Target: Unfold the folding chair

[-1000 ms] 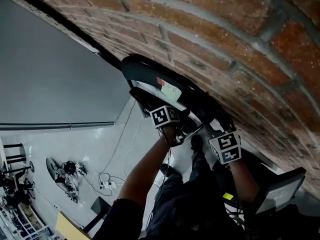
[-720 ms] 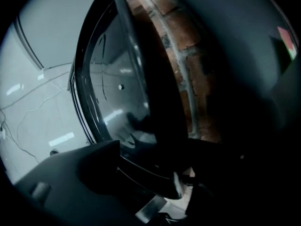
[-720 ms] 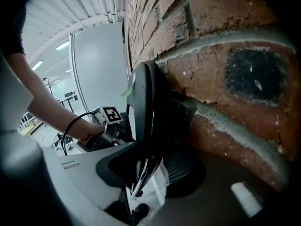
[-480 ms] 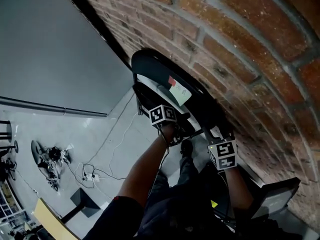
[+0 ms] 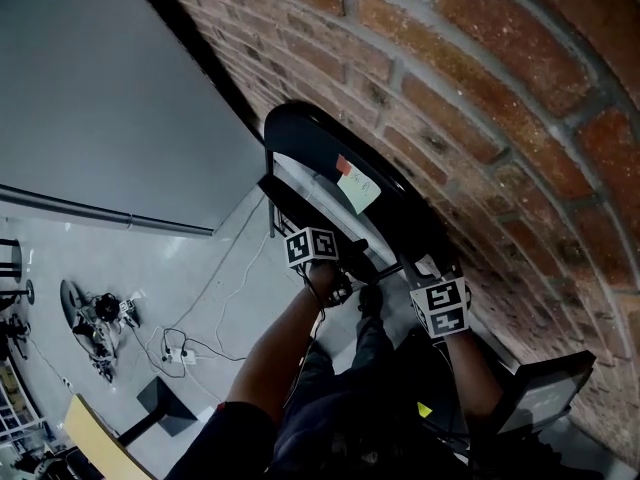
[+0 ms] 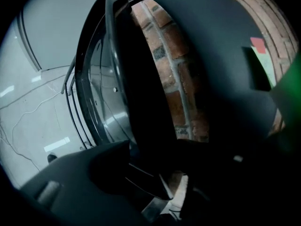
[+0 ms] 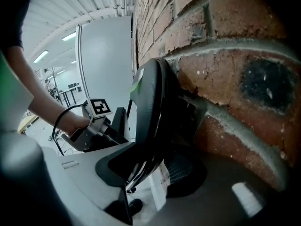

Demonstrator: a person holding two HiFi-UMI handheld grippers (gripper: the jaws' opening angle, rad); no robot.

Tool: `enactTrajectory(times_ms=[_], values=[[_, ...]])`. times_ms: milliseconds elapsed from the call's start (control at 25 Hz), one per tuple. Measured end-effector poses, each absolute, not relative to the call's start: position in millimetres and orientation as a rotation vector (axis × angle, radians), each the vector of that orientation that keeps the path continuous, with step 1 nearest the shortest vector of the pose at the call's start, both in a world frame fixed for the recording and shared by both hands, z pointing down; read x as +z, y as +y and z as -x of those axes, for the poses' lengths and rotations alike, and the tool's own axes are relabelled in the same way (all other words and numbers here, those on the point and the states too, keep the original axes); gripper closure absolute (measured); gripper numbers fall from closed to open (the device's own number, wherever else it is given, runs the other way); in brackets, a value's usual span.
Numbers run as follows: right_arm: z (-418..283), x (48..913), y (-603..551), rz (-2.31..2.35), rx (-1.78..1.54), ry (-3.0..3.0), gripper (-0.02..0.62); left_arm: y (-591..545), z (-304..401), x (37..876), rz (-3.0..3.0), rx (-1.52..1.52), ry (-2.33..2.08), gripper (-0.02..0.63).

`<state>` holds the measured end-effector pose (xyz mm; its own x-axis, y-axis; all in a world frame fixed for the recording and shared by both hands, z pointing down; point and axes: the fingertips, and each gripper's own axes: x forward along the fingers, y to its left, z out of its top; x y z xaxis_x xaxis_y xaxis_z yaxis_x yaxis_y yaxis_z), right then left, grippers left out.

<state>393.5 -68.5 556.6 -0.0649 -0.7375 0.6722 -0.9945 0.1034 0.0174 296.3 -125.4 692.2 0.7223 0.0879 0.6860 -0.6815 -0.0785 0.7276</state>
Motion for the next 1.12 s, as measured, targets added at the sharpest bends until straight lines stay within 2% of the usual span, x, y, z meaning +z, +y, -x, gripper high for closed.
enactTrajectory(times_ms=[240, 680, 880, 1120], values=[[-389.8, 557.7, -67.6, -1.701, 0.622, -1.851, 0.416, -119.9, -272.1, 685.9, -1.66, 0.826, -0.49, 0.287], [-386.6, 560.8, -66.4, -1.729, 0.621, -1.841, 0.413, -107.6, -245.3, 685.1, -1.614, 0.795, -0.484, 0.287], [-385.0, 562.6, -66.8, -1.728, 0.612, -1.856, 0.411, -105.6, -235.5, 680.7, -1.7, 0.859, -0.485, 0.318], [-382.3, 566.9, -64.1, -1.725, 0.629, -1.863, 0.41, -93.9, -214.1, 683.5, -1.642, 0.806, -0.479, 0.322]])
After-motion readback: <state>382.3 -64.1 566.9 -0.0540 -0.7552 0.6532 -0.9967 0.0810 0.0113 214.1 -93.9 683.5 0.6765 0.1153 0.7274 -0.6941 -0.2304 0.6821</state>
